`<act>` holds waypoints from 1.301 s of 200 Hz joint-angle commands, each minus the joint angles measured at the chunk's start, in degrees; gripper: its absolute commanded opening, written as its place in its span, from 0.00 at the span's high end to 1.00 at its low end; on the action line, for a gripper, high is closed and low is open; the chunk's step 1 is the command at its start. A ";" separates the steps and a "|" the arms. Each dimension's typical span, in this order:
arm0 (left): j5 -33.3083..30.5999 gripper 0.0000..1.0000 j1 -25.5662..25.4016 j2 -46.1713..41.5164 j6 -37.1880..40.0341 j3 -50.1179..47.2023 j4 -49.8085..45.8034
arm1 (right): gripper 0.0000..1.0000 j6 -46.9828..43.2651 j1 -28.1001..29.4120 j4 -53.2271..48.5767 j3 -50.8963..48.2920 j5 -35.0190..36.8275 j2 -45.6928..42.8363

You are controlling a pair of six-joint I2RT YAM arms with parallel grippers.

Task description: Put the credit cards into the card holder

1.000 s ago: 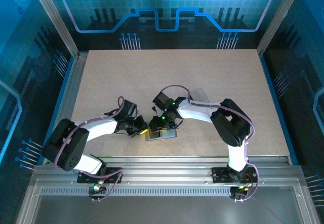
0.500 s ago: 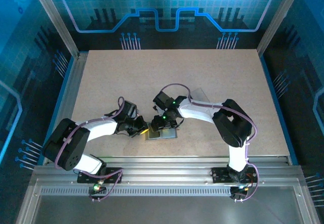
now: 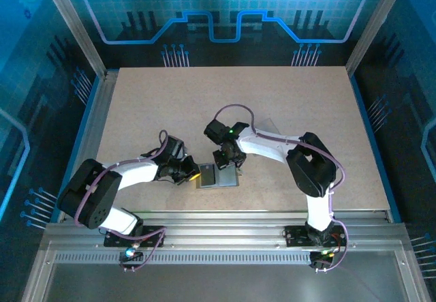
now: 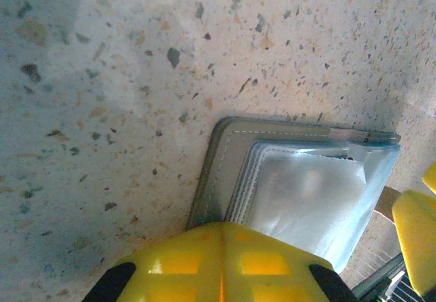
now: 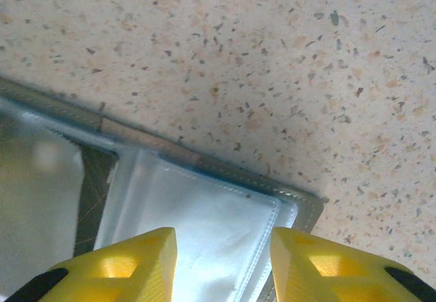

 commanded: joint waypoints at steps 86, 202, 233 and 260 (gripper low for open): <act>0.25 0.91 0.50 1.51 0.12 -1.19 -1.05 | 0.67 -0.45 1.34 -0.91 -0.69 1.37 5.07; 0.42 0.91 0.50 1.42 0.25 -1.01 -1.48 | 0.78 -0.10 -0.50 4.08 -4.57 -7.61 4.47; 0.43 0.91 0.48 1.47 0.35 -0.76 -1.71 | 0.80 -0.19 -0.92 4.27 -5.24 -8.93 4.66; 0.34 0.92 0.47 1.43 0.36 -0.55 -1.89 | 0.84 -0.11 -0.91 4.75 -5.71 -9.21 4.73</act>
